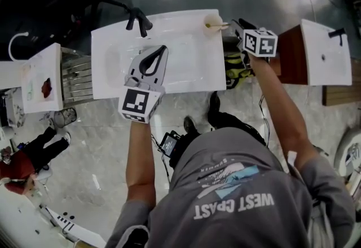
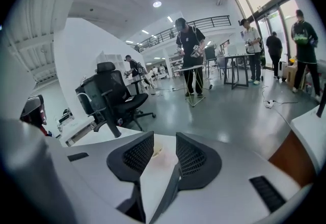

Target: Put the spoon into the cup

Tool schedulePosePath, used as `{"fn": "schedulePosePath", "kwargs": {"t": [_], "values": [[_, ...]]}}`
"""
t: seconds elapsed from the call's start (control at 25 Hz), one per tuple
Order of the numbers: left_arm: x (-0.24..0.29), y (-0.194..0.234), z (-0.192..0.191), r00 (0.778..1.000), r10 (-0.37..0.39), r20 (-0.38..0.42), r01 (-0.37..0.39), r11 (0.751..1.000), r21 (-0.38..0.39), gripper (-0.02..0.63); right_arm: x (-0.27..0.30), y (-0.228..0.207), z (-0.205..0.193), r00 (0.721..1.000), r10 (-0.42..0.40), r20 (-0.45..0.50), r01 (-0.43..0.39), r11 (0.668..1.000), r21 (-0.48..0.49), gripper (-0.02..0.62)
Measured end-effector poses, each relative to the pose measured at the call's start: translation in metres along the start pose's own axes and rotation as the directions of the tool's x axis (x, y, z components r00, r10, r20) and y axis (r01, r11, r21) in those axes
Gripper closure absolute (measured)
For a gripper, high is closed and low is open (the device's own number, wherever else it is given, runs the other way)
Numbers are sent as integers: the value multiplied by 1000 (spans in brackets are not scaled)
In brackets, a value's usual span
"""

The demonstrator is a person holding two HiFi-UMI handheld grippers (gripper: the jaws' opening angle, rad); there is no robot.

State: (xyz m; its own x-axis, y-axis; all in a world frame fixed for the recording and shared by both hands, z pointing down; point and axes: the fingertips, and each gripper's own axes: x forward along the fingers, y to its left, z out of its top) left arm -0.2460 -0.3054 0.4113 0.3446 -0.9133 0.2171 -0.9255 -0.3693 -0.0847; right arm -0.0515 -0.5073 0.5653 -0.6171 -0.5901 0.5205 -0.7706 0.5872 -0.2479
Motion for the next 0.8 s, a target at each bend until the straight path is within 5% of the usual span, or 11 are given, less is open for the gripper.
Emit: {"fn": "schedulePosePath", "kwargs": {"t": [0.24, 0.4, 0.64, 0.8], "values": [[-24, -3, 14, 999, 5, 34, -6, 1000, 19, 604, -46, 11, 35, 990, -75, 122, 87, 991, -100, 459], [-43, -6, 25, 998, 0, 56, -3, 999, 41, 604, -83, 40, 59, 978, -57, 202, 93, 980, -175, 529], [-77, -17, 37, 997, -15, 81, 9, 997, 72, 604, -131, 116, 79, 964, 111, 244, -34, 953, -300, 561], [-105, -25, 43, 996, -32, 83, 25, 996, 83, 604, -164, 185, 80, 949, 247, 196, -139, 886, -443, 565]]}}
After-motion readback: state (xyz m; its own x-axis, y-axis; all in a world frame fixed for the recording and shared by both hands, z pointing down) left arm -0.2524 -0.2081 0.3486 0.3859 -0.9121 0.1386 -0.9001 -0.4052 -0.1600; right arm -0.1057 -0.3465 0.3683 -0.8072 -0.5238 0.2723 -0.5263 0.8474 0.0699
